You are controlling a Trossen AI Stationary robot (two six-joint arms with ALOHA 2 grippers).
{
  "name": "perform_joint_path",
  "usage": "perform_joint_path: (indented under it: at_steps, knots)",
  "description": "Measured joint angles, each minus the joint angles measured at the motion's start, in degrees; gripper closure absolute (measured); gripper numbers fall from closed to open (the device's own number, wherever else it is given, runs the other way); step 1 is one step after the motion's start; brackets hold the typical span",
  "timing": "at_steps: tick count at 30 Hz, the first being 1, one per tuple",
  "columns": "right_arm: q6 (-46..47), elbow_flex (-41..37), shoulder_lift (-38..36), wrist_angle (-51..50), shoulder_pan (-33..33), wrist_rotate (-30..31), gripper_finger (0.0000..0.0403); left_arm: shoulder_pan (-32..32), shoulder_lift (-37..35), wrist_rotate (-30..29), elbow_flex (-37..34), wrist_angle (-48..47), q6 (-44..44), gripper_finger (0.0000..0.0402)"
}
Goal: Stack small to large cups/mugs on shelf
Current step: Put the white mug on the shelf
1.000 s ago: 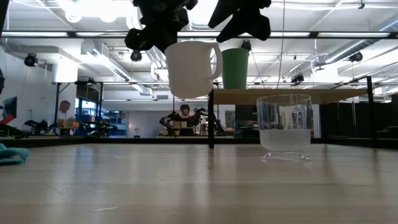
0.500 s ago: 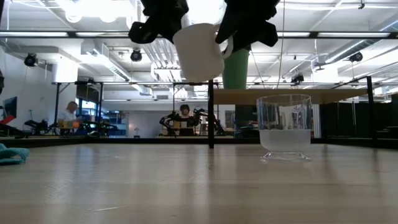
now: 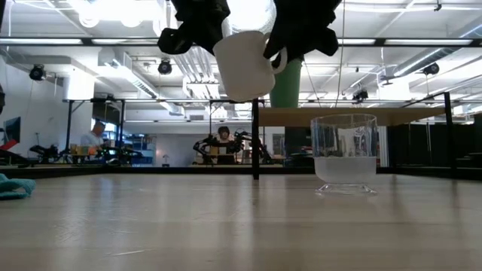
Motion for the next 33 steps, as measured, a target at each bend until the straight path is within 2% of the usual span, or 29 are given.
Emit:
perform_joint_path:
  at_steps: [6,13,33]
  knots:
    - [0.0,0.0,0.0,-2.4,0.0,0.4,0.0299,0.0,0.0,0.0,-0.3,-0.1,0.0,0.0402]
    - [-1.2,0.0,0.0,-2.5,0.0,0.5,0.0360,0.0,0.0,0.1,-0.2,-0.1,-0.2,0.0401]
    - [-1.8,0.1,0.0,-3.0,0.0,0.6,0.0360,0.1,-0.7,0.7,-0.1,0.1,3.1,0.0401]
